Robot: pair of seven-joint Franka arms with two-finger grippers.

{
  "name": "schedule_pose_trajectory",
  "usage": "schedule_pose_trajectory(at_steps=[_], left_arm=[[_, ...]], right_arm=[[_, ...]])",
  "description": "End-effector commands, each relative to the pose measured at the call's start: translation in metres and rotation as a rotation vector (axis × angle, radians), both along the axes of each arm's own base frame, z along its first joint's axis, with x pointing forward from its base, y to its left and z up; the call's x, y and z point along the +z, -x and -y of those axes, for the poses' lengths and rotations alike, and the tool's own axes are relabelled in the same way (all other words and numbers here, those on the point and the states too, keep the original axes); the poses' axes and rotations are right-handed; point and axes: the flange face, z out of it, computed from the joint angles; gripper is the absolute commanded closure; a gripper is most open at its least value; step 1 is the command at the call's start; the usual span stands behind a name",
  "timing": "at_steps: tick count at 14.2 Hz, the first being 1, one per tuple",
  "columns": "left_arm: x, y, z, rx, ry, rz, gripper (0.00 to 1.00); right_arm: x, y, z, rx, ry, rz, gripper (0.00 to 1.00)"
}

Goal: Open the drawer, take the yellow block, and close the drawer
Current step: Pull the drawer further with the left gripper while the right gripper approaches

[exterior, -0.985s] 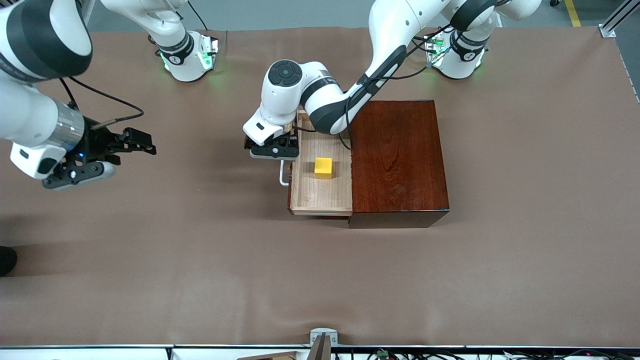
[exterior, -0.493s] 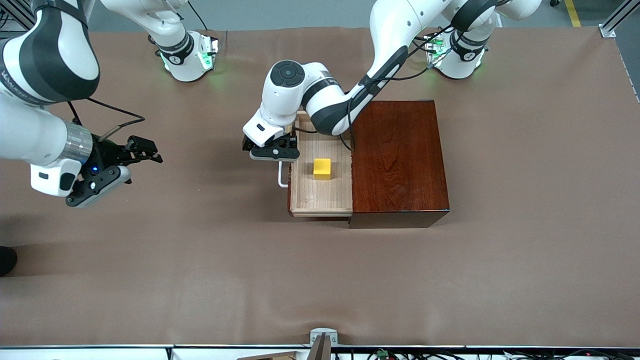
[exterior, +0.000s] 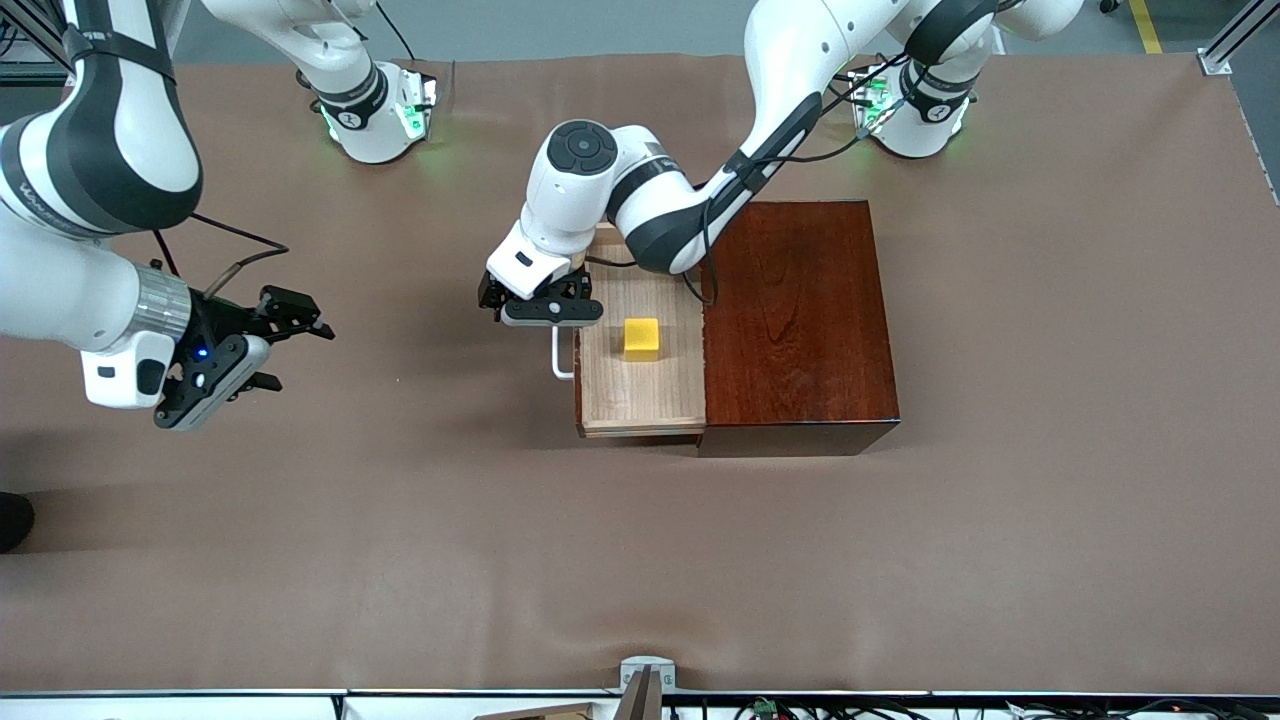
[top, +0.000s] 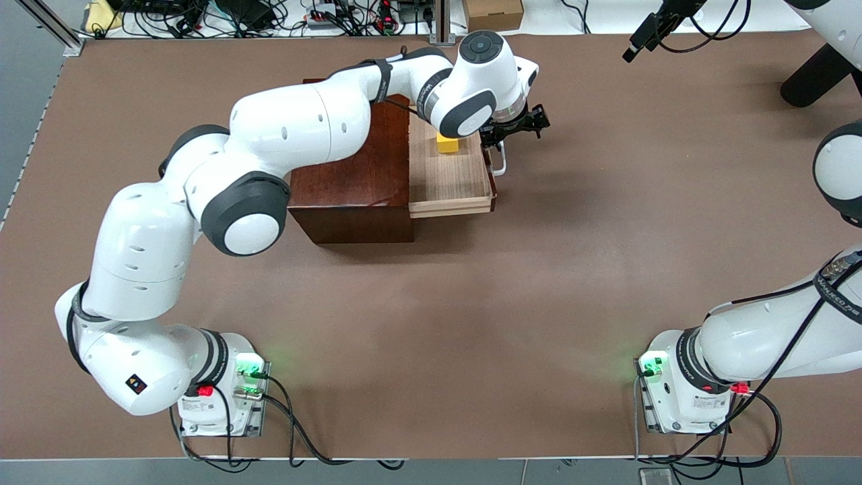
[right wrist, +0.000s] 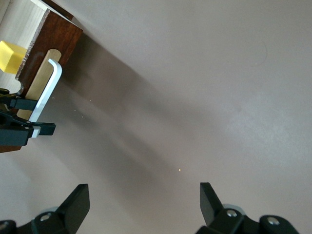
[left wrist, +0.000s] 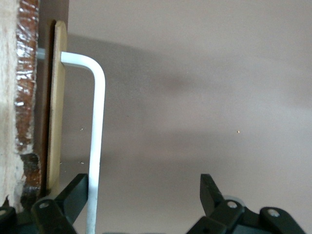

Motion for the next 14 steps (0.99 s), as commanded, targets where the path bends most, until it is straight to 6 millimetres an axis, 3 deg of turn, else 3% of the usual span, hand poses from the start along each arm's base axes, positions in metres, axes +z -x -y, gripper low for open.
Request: schedule_pose_trajectory(at_steps=[1,3,7,10,14], left_arm=[[0.014,-0.01,-0.001,0.108,0.08,-0.005,0.0],[0.012,-0.01,-0.001,0.156,0.085,-0.026,0.0],[0.006,0.003,0.009,0.131,0.083,-0.03,0.0],[0.006,0.034,0.03,0.075,0.085,-0.019,0.0],[0.004,0.042,0.034,0.062,0.077,-0.018,0.0]], right_arm=[[-0.002,0.003,-0.001,0.022,-0.027,0.012,0.0],[-0.012,0.004,0.0,0.063,-0.029,0.03,0.0],[-0.012,0.003,0.0,0.098,-0.031,0.054,0.0],[-0.019,0.002,0.004,0.142,-0.034,0.073,0.0],[-0.024,0.002,0.014,0.162,-0.035,0.084,0.0]])
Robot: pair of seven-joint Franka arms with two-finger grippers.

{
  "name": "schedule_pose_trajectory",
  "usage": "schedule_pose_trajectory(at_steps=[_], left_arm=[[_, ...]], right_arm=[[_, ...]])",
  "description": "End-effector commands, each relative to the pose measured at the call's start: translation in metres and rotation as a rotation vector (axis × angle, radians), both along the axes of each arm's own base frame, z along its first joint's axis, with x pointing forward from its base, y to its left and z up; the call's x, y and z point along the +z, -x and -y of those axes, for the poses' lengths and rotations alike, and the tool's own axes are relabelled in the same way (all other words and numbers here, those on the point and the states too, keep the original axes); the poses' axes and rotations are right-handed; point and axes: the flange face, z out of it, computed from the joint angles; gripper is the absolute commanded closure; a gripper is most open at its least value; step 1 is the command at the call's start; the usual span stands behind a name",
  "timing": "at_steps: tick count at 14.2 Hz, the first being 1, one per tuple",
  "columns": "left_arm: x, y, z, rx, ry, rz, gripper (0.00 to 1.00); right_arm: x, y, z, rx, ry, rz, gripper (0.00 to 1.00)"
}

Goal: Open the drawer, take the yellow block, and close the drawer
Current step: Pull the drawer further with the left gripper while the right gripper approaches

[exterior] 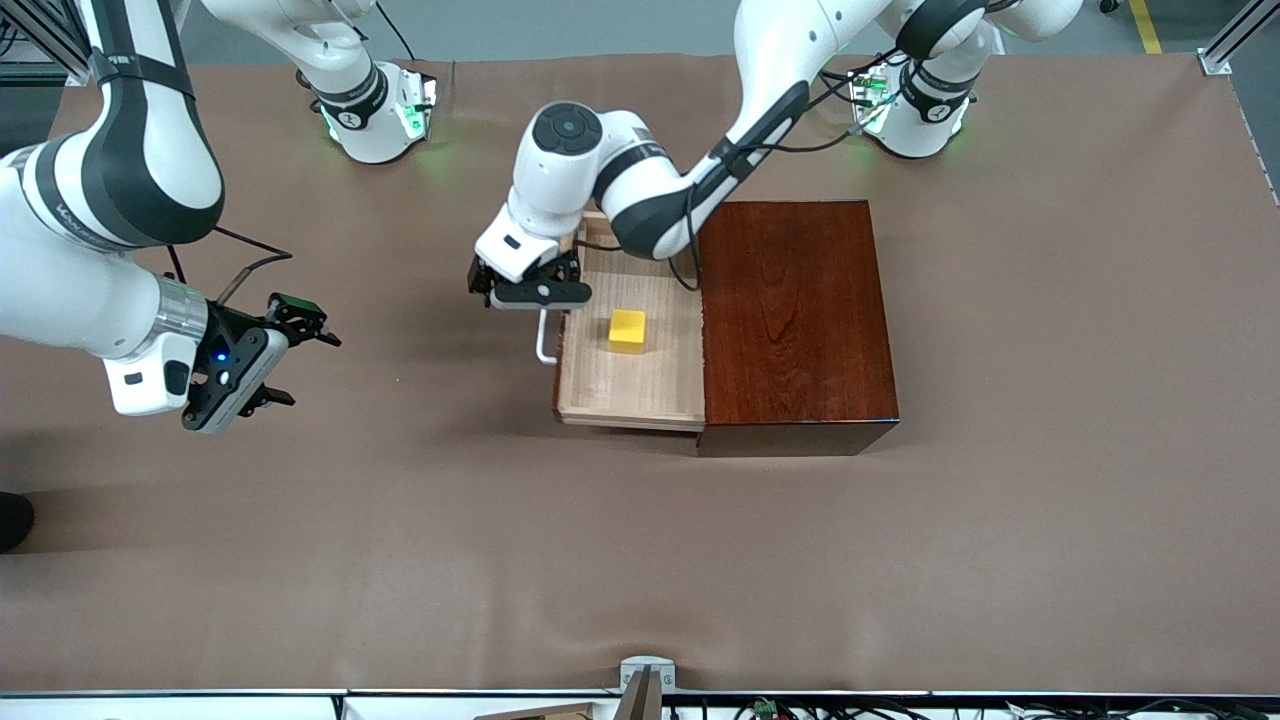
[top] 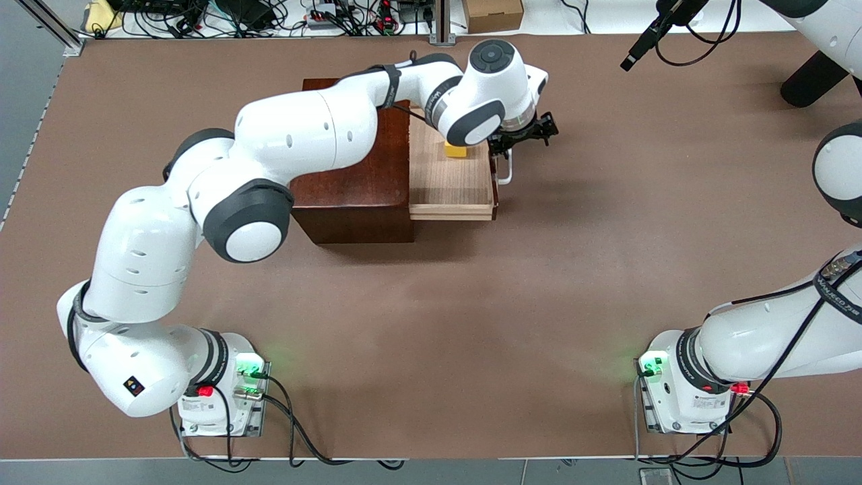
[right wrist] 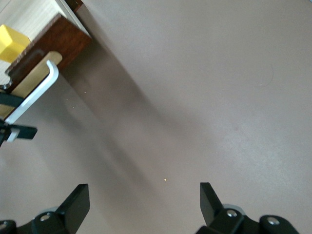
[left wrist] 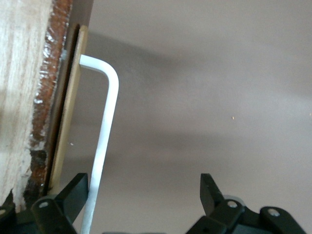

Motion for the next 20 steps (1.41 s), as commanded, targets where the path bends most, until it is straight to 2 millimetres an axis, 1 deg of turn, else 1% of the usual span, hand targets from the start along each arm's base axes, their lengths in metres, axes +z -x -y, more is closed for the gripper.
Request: schedule_pose_trajectory(at_steps=[1,2,3,4,5,6,8,10,12,13,14,15,17,18,20], left_arm=[[0.001,0.01,0.012,0.071,0.075,-0.017,0.0],[0.001,0.004,0.008,0.077,0.071,-0.016,0.0],[-0.001,-0.009,0.0,0.094,0.068,-0.013,0.0],[-0.004,-0.015,-0.004,0.098,0.065,-0.012,0.0],[-0.005,-0.016,-0.005,0.078,0.061,-0.005,0.0],[-0.005,-0.021,-0.009,0.059,0.058,0.005,0.0],[-0.009,-0.039,-0.022,0.059,0.048,0.013,0.0],[-0.01,-0.047,-0.029,0.036,0.042,0.026,0.0],[-0.01,-0.048,-0.029,0.034,0.042,0.026,0.0],[-0.01,-0.048,-0.029,0.037,0.043,0.023,0.0],[-0.007,-0.049,-0.029,0.039,0.047,0.023,0.0],[-0.007,-0.05,-0.03,0.04,0.045,0.022,0.0],[-0.003,-0.051,-0.032,0.043,0.046,0.023,0.0],[0.0,-0.058,-0.037,0.053,0.049,0.026,0.0],[-0.001,-0.073,-0.054,0.065,0.0,0.002,0.0]], right_arm=[[-0.005,0.003,0.024,0.026,-0.026,0.015,0.0],[-0.008,0.003,0.032,0.046,-0.029,0.019,0.0],[-0.008,0.004,0.034,0.062,-0.03,0.024,0.0],[-0.008,0.004,0.034,0.071,-0.031,0.027,0.0],[-0.007,0.004,0.033,0.075,-0.031,0.029,0.0],[-0.004,0.005,0.028,0.082,-0.029,0.035,0.0],[-0.003,0.005,0.028,0.084,-0.03,0.035,0.0],[-0.001,0.006,0.026,0.089,-0.029,0.034,0.0],[-0.003,0.007,0.028,0.088,-0.028,0.027,0.0],[-0.003,0.007,0.026,0.091,-0.028,0.026,0.0],[-0.003,0.007,0.02,0.102,-0.028,0.026,0.0],[-0.002,0.009,0.007,0.123,-0.029,0.029,0.0],[-0.001,0.009,-0.006,0.143,-0.028,0.035,0.0],[-0.001,0.01,-0.007,0.144,-0.028,0.035,0.0],[-0.003,0.01,-0.006,0.143,-0.029,0.03,0.0]])
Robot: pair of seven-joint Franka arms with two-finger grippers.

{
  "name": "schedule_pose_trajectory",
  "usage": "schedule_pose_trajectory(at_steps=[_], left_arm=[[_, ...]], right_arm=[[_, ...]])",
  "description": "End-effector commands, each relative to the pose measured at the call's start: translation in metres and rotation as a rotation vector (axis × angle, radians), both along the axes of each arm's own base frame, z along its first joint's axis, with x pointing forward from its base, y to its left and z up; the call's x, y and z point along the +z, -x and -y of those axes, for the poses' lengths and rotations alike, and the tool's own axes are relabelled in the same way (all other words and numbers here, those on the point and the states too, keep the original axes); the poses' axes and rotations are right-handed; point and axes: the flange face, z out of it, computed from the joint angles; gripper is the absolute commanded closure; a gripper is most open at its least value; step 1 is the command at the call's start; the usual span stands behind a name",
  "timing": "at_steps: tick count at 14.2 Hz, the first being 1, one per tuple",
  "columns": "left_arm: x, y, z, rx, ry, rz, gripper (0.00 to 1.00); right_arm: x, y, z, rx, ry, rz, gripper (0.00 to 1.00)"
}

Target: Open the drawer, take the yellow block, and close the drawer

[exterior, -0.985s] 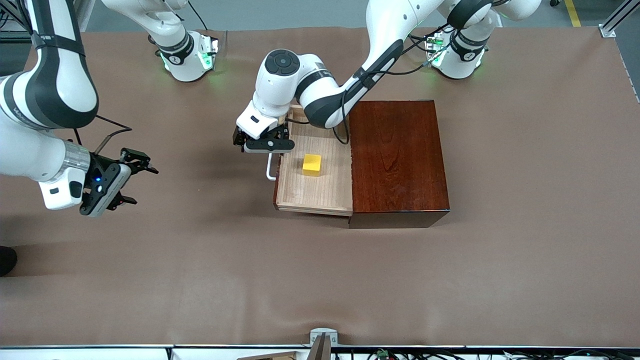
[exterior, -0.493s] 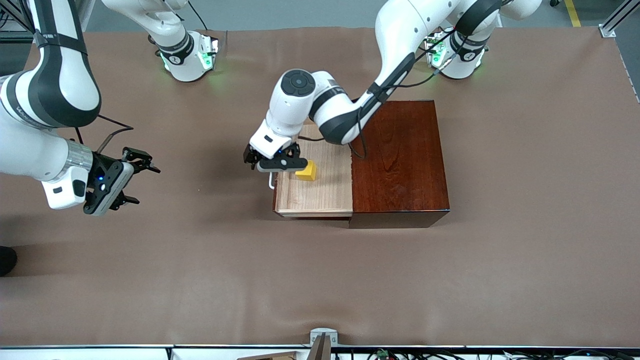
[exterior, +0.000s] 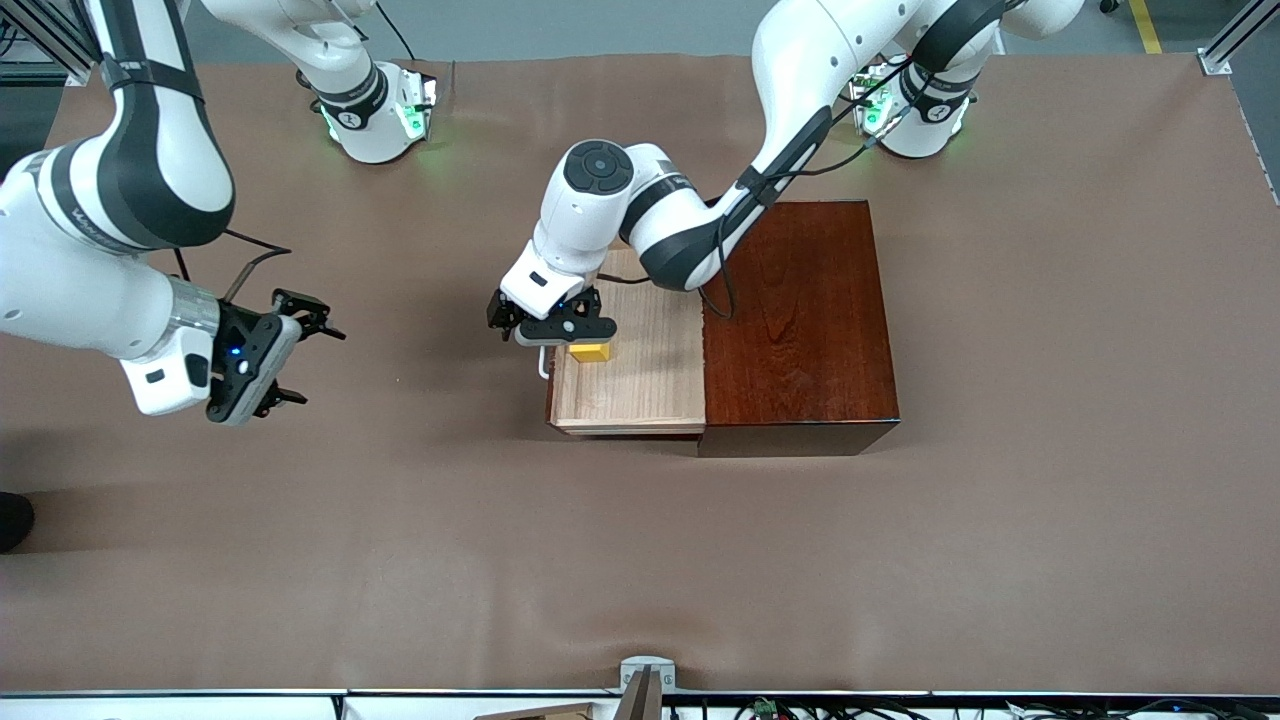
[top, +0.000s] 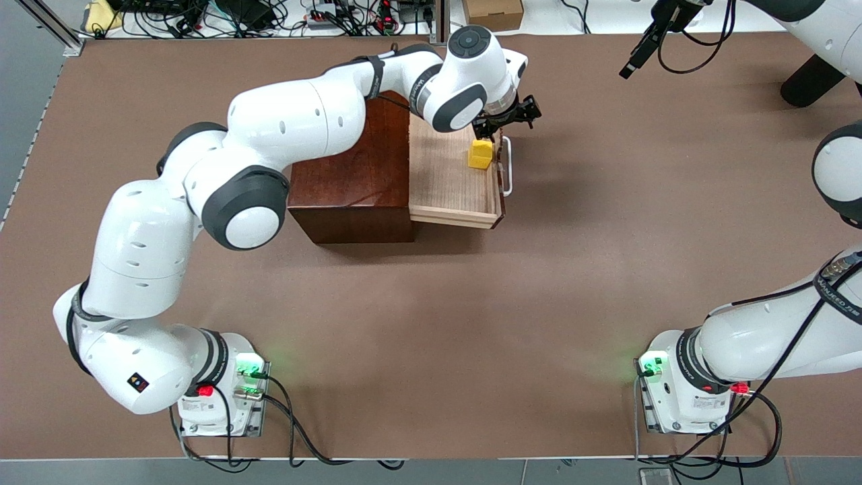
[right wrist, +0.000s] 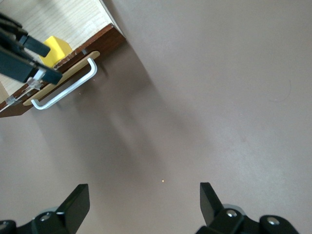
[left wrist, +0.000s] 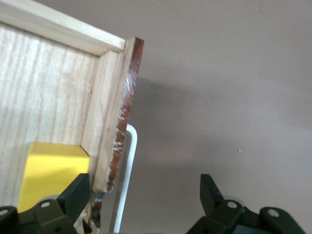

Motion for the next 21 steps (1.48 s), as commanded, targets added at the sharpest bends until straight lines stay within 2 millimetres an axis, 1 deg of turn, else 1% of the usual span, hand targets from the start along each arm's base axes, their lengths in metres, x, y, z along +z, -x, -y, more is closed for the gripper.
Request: schedule_pose_trajectory(at_steps=[1,2,3,4,6,8,9,10,12,13,14,15,16,17,19,21], left_arm=[[0.018,-0.022,-0.025,0.011,-0.04,-0.013,0.0],[0.031,-0.03,-0.039,-0.008,-0.077,-0.019,0.0],[0.041,-0.033,-0.05,-0.035,-0.121,-0.029,0.0],[0.057,-0.036,-0.061,-0.061,-0.158,-0.033,0.0],[0.093,-0.047,-0.093,-0.114,-0.218,-0.037,0.0],[0.131,-0.057,-0.132,-0.184,-0.282,-0.048,0.0],[0.155,-0.065,-0.158,-0.214,-0.306,-0.042,0.0],[0.174,-0.072,-0.186,-0.255,-0.341,-0.047,0.0],[0.206,-0.093,-0.255,-0.333,-0.386,-0.067,0.0],[0.218,-0.102,-0.293,-0.356,-0.402,-0.085,0.0],[0.227,-0.113,-0.331,-0.364,-0.396,-0.103,0.0],[0.234,-0.12,-0.369,-0.371,-0.376,-0.13,0.0],[0.238,-0.129,-0.412,-0.356,-0.336,-0.149,0.0],[0.244,-0.132,-0.447,-0.363,-0.315,-0.15,0.0],[0.251,-0.127,-0.481,-0.343,-0.32,-0.164,0.0],[0.256,-0.122,-0.502,-0.315,-0.325,-0.199,0.0]], right_arm=[[0.004,0.005,0.003,-0.001,-0.018,0.005,0.0],[0.005,0.005,0.001,0.002,-0.018,0.007,0.0],[0.005,0.005,-0.006,0.012,-0.018,0.009,0.0],[0.005,0.006,-0.01,0.019,-0.018,0.011,0.0],[0.004,0.006,-0.02,0.033,-0.019,0.012,0.0],[0.005,0.007,-0.037,0.059,-0.021,0.022,0.0],[0.007,0.009,-0.057,0.086,-0.022,0.043,0.0],[0.009,0.012,-0.084,0.122,-0.025,0.073,0.0],[0.01,0.02,-0.137,0.192,-0.032,0.131,0.0],[0.005,0.026,-0.169,0.242,-0.032,0.15,0.0],[-0.001,0.033,-0.195,0.285,-0.034,0.16,0.0],[-0.007,0.038,-0.217,0.321,-0.036,0.171,0.0],[-0.017,0.043,-0.236,0.376,-0.04,0.191,0.0],[-0.027,0.046,-0.252,0.445,-0.045,0.214,0.0],[-0.06,0.054,-0.277,0.564,-0.047,0.214,0.0],[-0.082,0.074,-0.309,0.62,-0.043,0.192,0.0]])
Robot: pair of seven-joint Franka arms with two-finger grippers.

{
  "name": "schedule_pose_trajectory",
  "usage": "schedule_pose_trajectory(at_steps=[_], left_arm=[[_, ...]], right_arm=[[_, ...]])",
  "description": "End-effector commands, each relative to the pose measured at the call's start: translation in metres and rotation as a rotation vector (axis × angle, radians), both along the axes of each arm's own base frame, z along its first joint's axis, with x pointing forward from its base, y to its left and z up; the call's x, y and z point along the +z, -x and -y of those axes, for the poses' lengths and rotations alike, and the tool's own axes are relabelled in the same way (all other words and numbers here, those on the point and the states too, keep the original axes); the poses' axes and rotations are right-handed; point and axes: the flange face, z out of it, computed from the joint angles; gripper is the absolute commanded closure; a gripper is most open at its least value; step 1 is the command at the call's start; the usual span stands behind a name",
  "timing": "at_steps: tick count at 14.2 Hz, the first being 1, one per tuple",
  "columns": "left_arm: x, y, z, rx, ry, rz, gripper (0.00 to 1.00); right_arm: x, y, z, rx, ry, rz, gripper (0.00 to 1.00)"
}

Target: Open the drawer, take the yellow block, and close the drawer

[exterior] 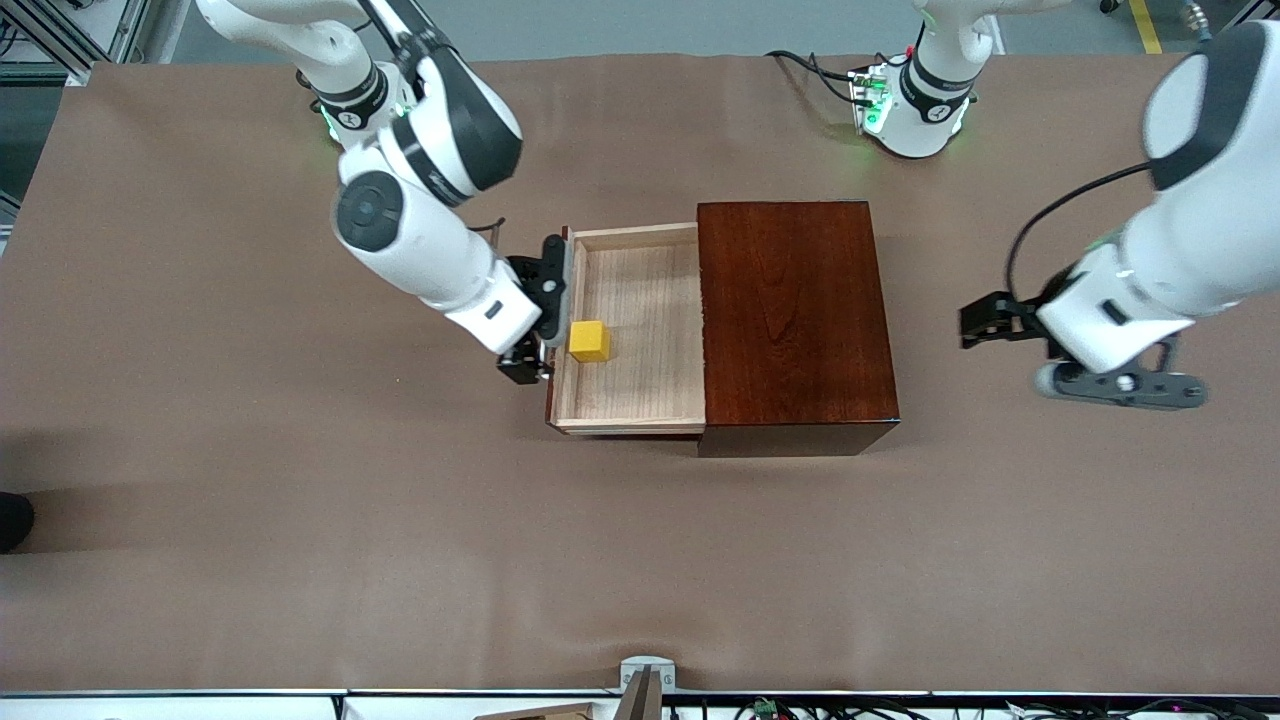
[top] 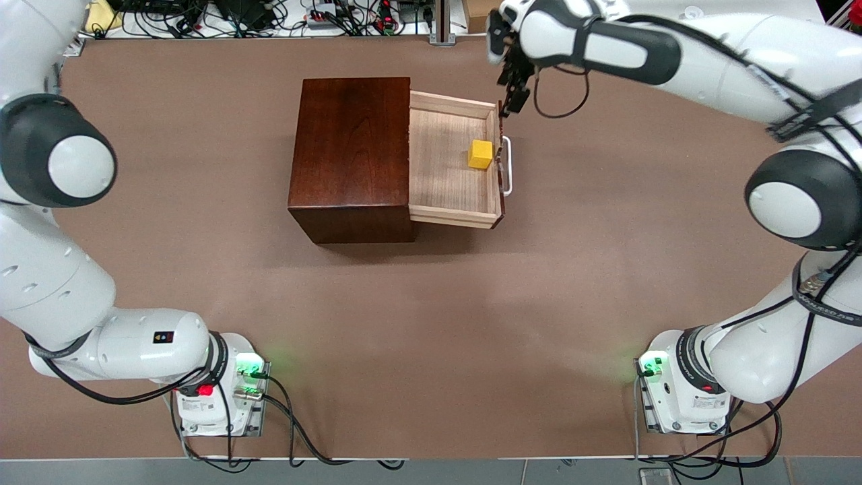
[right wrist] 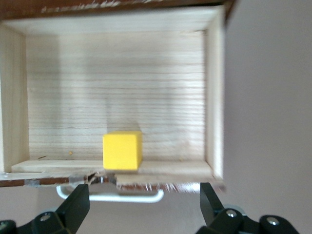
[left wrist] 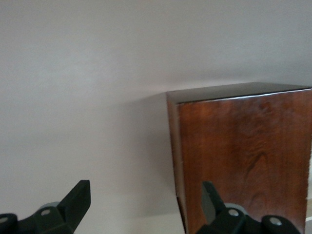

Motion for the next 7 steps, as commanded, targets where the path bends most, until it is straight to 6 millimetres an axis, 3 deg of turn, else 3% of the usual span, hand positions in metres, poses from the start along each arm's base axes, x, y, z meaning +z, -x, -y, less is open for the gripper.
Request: schedule_pose_trajectory(at_steps=[1,3,7], left_arm=[[0.01,0.021,-0.014,0.027,-0.013,-0.036,0.0],[0.012,0.025,-0.027,0.051,-0.018,-0.041,0.0],[0.007,0.031,-0.045,0.092,-0.033,-0.03,0.0]], right_arm=[[-0.028,0.018,-0.038,0.073,-0.001,-0.004,0.0],[-0.054,0.019,-0.045,0.057,0.015,-0.024,0.0],[-0.073,0.028,-0.057,0.05,0.031,-0.033,0.0]])
